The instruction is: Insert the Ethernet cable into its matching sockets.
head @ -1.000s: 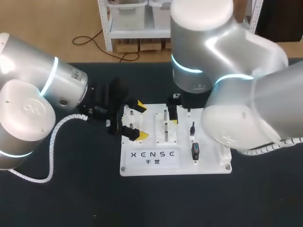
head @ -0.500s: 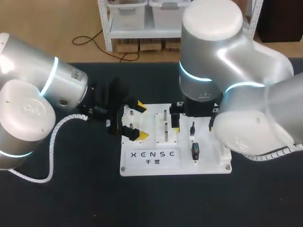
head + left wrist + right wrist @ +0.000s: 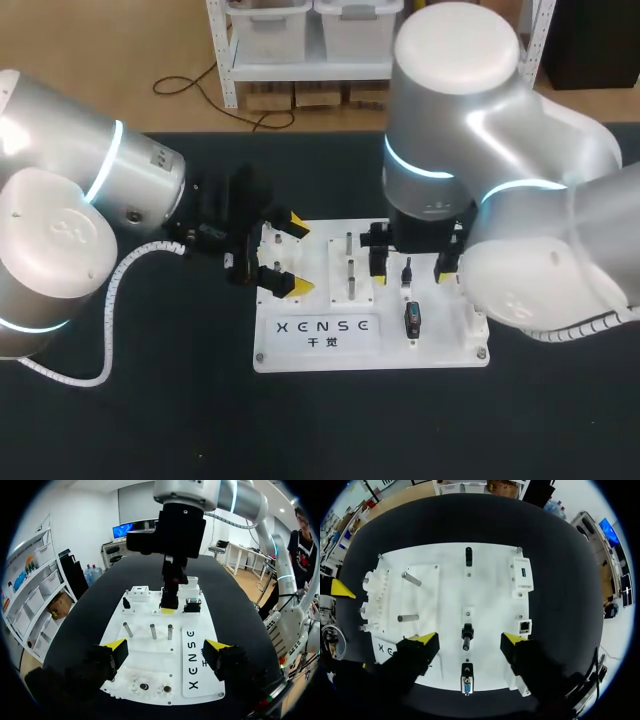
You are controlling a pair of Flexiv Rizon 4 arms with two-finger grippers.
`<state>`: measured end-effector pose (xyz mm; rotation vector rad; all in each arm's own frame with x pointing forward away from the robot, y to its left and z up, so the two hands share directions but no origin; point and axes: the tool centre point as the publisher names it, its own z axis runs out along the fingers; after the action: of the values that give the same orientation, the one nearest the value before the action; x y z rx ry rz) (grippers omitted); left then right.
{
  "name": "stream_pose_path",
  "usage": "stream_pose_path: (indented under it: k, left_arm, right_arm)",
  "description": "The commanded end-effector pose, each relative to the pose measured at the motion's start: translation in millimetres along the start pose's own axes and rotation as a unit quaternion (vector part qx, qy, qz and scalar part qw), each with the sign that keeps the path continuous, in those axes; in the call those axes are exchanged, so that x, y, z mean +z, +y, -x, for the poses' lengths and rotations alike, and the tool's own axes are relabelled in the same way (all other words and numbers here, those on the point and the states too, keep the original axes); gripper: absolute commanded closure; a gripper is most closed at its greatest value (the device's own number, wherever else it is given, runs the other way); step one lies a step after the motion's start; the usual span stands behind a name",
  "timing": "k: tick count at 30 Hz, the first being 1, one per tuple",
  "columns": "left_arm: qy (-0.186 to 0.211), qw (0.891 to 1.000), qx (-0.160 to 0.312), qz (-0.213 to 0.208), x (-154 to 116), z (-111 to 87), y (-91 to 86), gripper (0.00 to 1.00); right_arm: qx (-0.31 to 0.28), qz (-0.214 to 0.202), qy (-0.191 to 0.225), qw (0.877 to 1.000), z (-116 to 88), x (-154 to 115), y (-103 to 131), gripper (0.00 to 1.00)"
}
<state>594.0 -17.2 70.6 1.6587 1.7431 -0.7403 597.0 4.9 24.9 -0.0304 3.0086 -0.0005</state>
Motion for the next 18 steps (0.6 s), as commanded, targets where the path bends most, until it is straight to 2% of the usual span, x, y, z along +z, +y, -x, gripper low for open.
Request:
stream_pose_path:
  k: [1,6,8,9,10,18]
  left_arm:
    - [0.003,1.0,-0.001,-0.001,0.7,0.7,0.9,0.0]
    - [0.003,1.0,-0.001,-0.001,0.7,0.7,0.9,0.0]
    - [0.003,1.0,-0.001,-0.001,0.7,0.7,0.9,0.0]
    - [0.003,1.0,-0.001,-0.001,0.7,0.7,0.9,0.0]
    - [0.003,1.0,-0.001,-0.001,0.7,0.7,0.9,0.0]
    - [0.003,1.0,-0.001,-0.001,0.7,0.7,0.9,0.0]
  right_arm:
    - [-0.001,0.004,-0.002,1.0,1.0,2.9,-1.8,0.55]
    - [-0.005,0.007,-0.003,1.0,3.4,5.2,-1.8,0.71]
    - [-0.007,0.008,-0.003,1.0,3.8,5.7,-1.6,0.85]
    - [-0.008,0.008,-0.003,1.0,3.9,5.8,-1.6,0.96]
    - [-0.009,0.01,-0.002,1.0,4.0,6.3,-1.3,1.0]
    - [-0.016,0.016,0.001,1.0,4.5,7.0,0.4,1.0]
